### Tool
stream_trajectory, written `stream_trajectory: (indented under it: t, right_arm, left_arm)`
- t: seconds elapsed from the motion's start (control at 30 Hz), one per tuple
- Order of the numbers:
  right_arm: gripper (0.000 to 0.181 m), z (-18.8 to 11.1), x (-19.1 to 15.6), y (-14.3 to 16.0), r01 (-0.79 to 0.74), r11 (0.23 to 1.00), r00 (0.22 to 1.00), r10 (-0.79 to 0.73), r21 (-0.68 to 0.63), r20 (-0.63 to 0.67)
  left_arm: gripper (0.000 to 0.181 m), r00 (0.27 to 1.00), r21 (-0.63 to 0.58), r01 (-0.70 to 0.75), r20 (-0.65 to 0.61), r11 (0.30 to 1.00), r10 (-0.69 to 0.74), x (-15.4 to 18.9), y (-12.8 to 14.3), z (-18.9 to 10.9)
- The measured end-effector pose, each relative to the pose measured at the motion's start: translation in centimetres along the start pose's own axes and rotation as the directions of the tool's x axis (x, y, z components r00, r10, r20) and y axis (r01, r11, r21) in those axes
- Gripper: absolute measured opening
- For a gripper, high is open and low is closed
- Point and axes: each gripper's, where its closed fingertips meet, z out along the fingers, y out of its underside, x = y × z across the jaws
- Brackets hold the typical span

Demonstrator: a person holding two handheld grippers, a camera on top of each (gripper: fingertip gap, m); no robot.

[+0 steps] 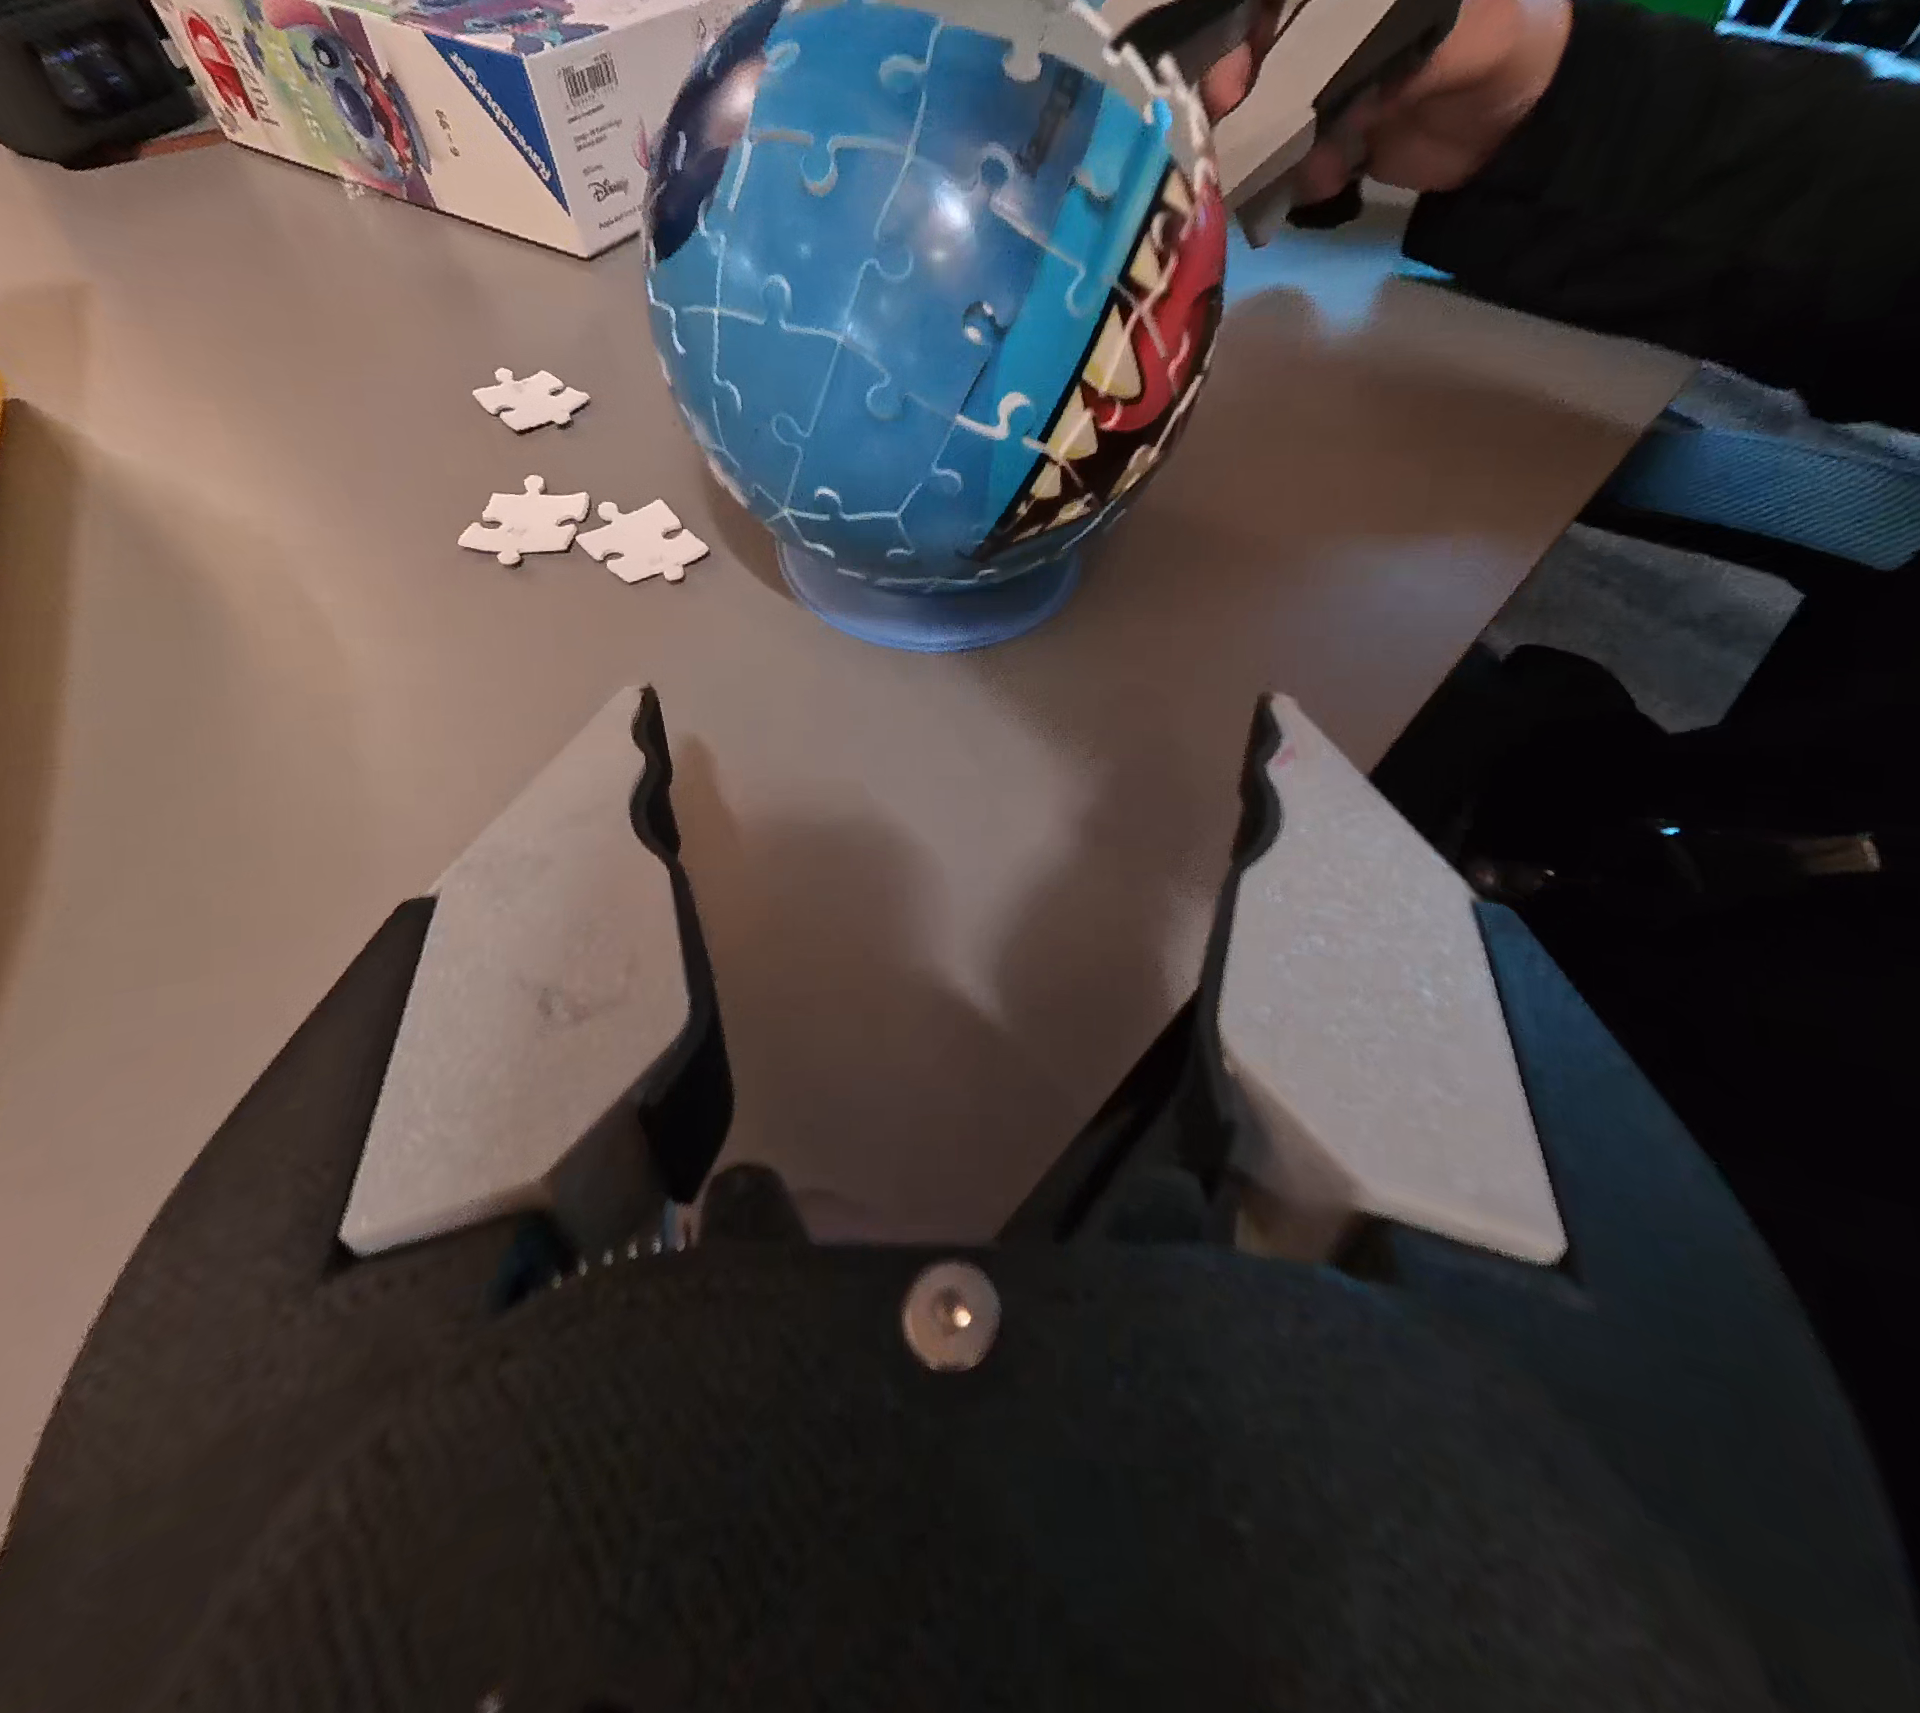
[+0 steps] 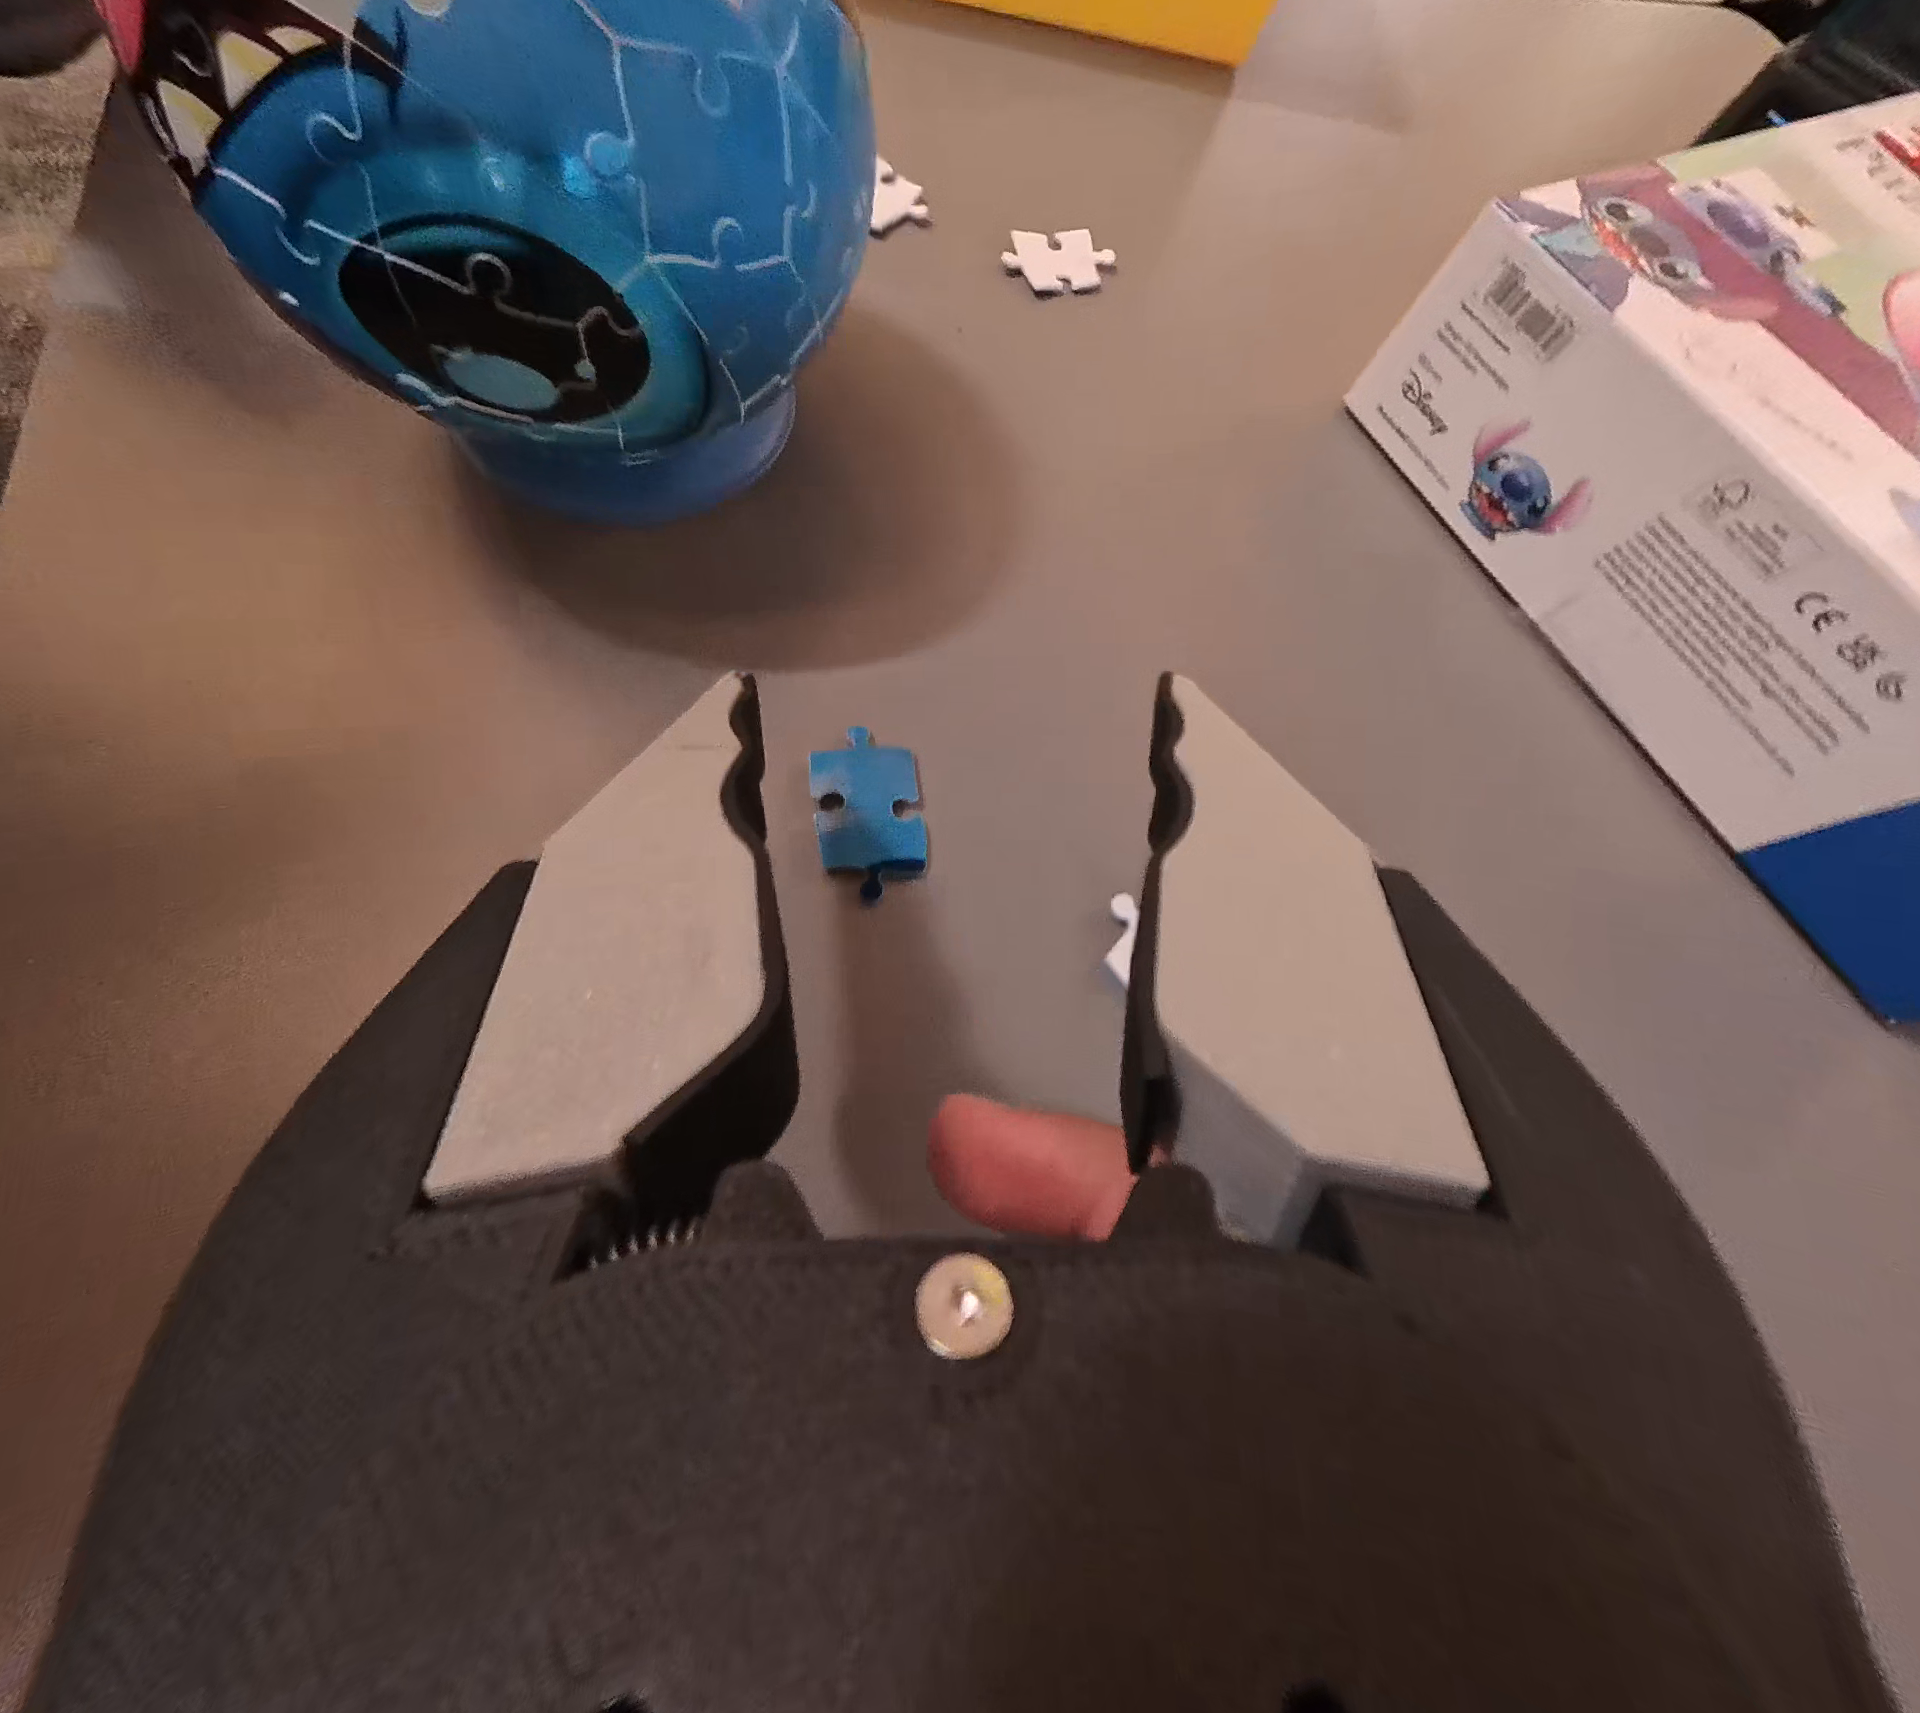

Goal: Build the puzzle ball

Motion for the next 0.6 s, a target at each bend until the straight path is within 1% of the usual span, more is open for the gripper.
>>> stream_trajectory:
  t: [0.07,0.13,0.2,0.33,0.4,0.43,0.5,0.57,0.6]
  right_arm:
    - [0.071,-0.3,0.0,0.4,-0.020,1.000,1.000,0.021,0.016,-0.016]
    - [0.068,-0.6,0.2,0.7,-0.041,0.998,0.999,0.043,0.046,-0.032]
    - [0.067,-0.9,0.8,0.8,-0.062,0.995,0.996,0.066,0.079,-0.056]
    - [0.066,-1.2,2.4,0.3,-0.093,0.987,0.990,0.105,0.134,-0.091]
    - [0.068,-1.1,2.8,0.3,-0.119,0.982,0.988,0.131,0.144,-0.077]
    - [0.067,-1.1,3.0,0.1,-0.132,0.980,0.987,0.144,0.152,-0.068]
    - [0.067,-1.0,3.4,-0.2,-0.152,0.973,0.985,0.165,0.174,-0.058]
    - [0.068,-1.1,3.7,-0.3,-0.166,0.969,0.982,0.180,0.185,-0.061]
    - [0.070,-1.1,3.9,-0.3,-0.173,0.966,0.980,0.188,0.191,-0.064]
  left_arm:
    - [0.108,1.000,-0.004,-0.027,0.010,1.000,0.027,-0.2,0.4,0.2]
    - [0.108,0.999,-0.007,-0.032,-0.009,0.999,0.032,0.0,0.7,0.4]
    - [0.108,0.999,0.011,-0.029,-0.029,1.000,0.030,0.2,0.5,0.1]
    - [0.106,0.996,0.105,-0.017,-0.088,0.994,0.026,0.3,-1.7,-1.0]
    - [0.105,0.994,0.151,-0.014,-0.106,0.988,0.030,-0.3,-2.9,-1.1]
    - [0.104,0.991,0.152,0.007,-0.130,0.988,0.013,-0.5,-3.2,-0.9]
    - [0.105,0.971,0.133,0.074,-0.237,0.988,-0.041,-0.1,-3.5,-0.6]
    - [0.104,0.944,0.156,0.132,-0.322,0.979,-0.076,0.2,-4.3,-0.7]
    - [0.101,0.935,0.173,0.163,-0.342,0.971,-0.096,-0.1,-4.7,-0.7]
